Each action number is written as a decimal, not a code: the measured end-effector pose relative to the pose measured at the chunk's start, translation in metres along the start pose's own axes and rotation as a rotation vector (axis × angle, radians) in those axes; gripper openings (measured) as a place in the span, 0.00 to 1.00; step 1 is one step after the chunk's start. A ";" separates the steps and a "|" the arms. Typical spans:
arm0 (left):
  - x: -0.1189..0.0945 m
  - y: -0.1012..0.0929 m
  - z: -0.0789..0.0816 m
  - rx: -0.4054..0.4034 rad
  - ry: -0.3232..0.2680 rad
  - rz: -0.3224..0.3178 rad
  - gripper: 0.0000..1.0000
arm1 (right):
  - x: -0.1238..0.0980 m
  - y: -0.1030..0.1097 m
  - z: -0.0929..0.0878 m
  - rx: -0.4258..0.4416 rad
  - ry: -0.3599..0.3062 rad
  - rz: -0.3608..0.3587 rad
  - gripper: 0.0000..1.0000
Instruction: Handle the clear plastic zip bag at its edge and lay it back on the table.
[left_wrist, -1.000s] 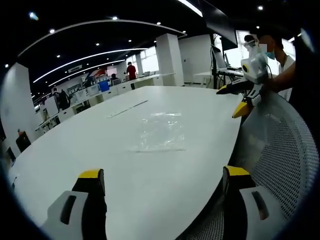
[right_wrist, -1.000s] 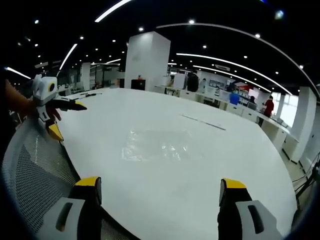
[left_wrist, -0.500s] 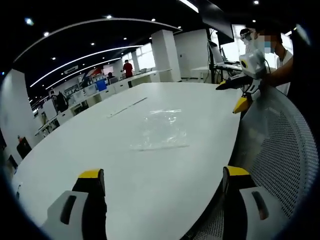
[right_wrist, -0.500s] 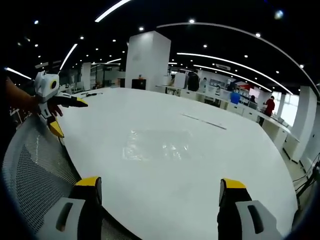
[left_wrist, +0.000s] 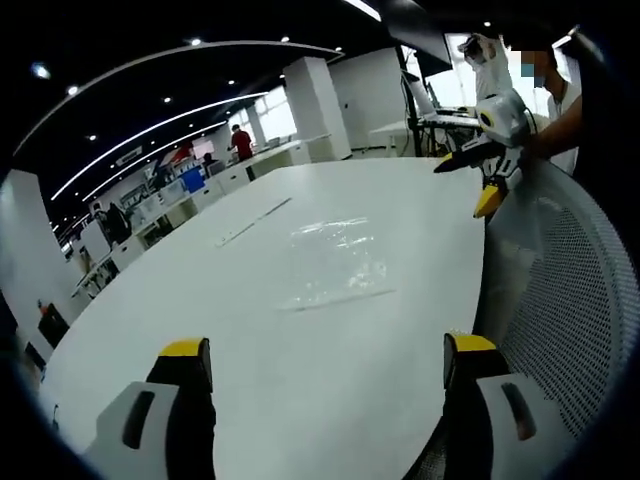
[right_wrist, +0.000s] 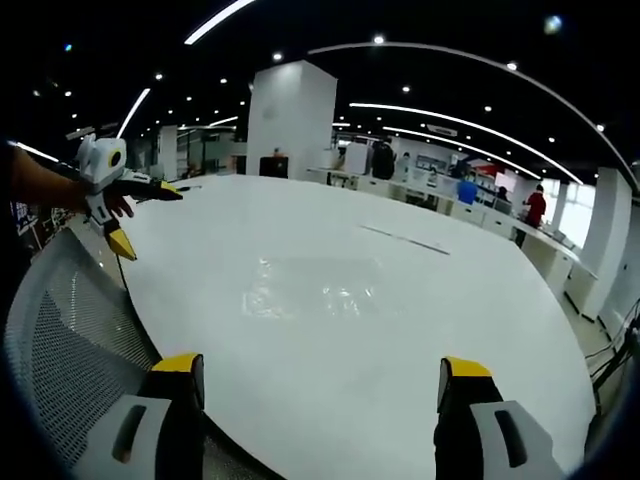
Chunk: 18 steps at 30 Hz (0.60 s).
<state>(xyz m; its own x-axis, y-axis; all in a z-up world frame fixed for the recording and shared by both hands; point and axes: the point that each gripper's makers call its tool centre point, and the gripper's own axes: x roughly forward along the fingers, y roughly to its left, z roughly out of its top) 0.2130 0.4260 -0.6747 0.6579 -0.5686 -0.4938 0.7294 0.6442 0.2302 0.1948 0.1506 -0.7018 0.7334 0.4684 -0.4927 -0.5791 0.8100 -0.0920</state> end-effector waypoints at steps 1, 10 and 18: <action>0.002 0.001 0.000 0.005 0.002 -0.002 0.96 | 0.000 0.000 0.000 -0.002 0.000 -0.001 0.98; 0.011 0.011 0.001 0.051 0.020 -0.033 0.94 | 0.000 -0.001 -0.001 -0.002 0.006 -0.005 0.98; 0.019 0.020 0.007 0.082 0.021 -0.051 0.92 | 0.000 0.000 -0.001 -0.006 0.014 -0.001 0.97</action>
<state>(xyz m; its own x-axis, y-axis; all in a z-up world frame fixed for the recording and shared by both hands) 0.2419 0.4245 -0.6735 0.6157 -0.5884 -0.5241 0.7756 0.5699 0.2713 0.1945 0.1503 -0.7032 0.7289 0.4628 -0.5044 -0.5807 0.8082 -0.0977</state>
